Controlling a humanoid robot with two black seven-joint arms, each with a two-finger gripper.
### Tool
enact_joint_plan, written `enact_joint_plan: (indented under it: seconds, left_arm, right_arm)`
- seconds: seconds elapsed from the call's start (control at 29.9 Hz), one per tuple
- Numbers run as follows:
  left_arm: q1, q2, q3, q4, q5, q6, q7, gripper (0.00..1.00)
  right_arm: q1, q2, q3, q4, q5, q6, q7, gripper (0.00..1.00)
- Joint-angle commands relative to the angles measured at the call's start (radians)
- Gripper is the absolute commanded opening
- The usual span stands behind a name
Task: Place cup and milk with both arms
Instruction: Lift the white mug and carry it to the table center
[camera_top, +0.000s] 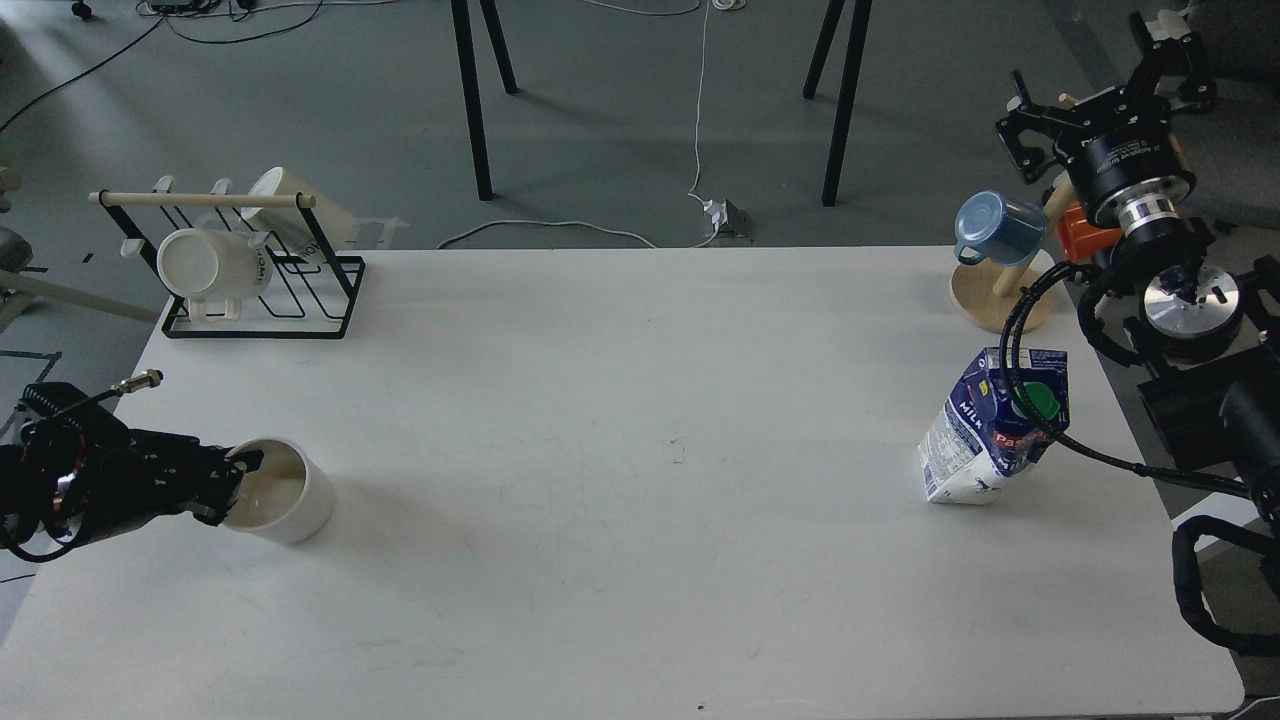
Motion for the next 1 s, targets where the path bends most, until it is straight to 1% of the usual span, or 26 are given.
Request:
enact_joint_plan:
  seconds: [0.0, 0.07, 0.13, 0.2, 0.23, 0.27, 0.33, 0.43, 0.54, 0.57, 0.64, 0.77, 0.87, 0.97]
  left_arm:
    - [-0.093, 0.014, -0.003, -0.1, 0.0, -0.098, 0.0, 0.0]
    - [-0.174, 0.012, -0.006, -0.186, -0.002, -0.175, 0.0, 0.0]
    - [-0.237, -0.011, -0.026, -0.263, -0.006, -0.223, 0.0, 0.0]
    - [-0.28, -0.066, -0.037, -0.309, -0.006, -0.267, 0.0, 0.0]
    - [-0.303, -0.116, -0.037, -0.316, -0.005, -0.299, 0.02, 0.0]
    - [-0.332, -0.171, -0.036, -0.317, 0.003, -0.331, 0.065, 0.0]
    - [-0.383, -0.259, -0.034, -0.312, 0.012, -0.396, 0.125, 0.0]
    - [-0.408, -0.372, -0.033, -0.312, 0.057, -0.462, 0.174, 0.01]
    - [-0.406, -0.51, -0.028, -0.307, 0.199, -0.511, 0.229, 0.02]
    - [-0.402, -0.553, -0.029, -0.307, 0.253, -0.534, 0.238, 0.02]
    - [-0.396, -0.645, -0.029, -0.303, 0.273, -0.585, 0.243, 0.02]
    - [-0.389, -0.768, -0.026, -0.22, 0.273, -0.592, 0.249, 0.03]
    - [-0.386, -0.825, -0.025, -0.154, 0.273, -0.592, 0.249, 0.04]
    - [-0.373, -0.834, -0.026, -0.139, 0.273, -0.592, 0.249, 0.05]
  right_arm:
    - [-0.02, -0.034, 0.001, 0.064, -0.001, 0.0, 0.0, 1.0]
    - [-0.035, -0.04, 0.003, 0.088, -0.001, 0.0, 0.0, 1.0]
    - [-0.037, -0.051, 0.003, 0.093, -0.001, 0.0, 0.0, 1.0]
    - [-0.037, -0.059, 0.006, 0.093, -0.001, 0.0, 0.0, 1.0]
    - [-0.037, -0.063, 0.012, 0.095, -0.001, 0.0, 0.0, 0.99]
    - [-0.037, -0.071, 0.018, 0.093, -0.001, 0.0, 0.0, 1.0]
    - [-0.037, -0.083, 0.024, 0.095, -0.001, 0.0, 0.0, 1.0]
    - [-0.037, -0.095, 0.026, 0.096, -0.001, 0.0, 0.0, 1.0]
    - [-0.037, -0.102, 0.026, 0.096, -0.001, 0.0, 0.0, 1.0]
    - [-0.037, -0.102, 0.027, 0.098, -0.001, 0.0, 0.0, 0.99]
    - [-0.038, -0.102, 0.027, 0.098, -0.001, 0.0, 0.0, 1.0]
    - [-0.038, -0.102, 0.027, 0.098, -0.001, 0.0, 0.0, 1.0]
    - [-0.04, -0.102, 0.036, 0.099, -0.001, 0.0, 0.0, 1.0]
    - [-0.044, -0.103, 0.043, 0.102, 0.001, 0.0, 0.0, 1.0]
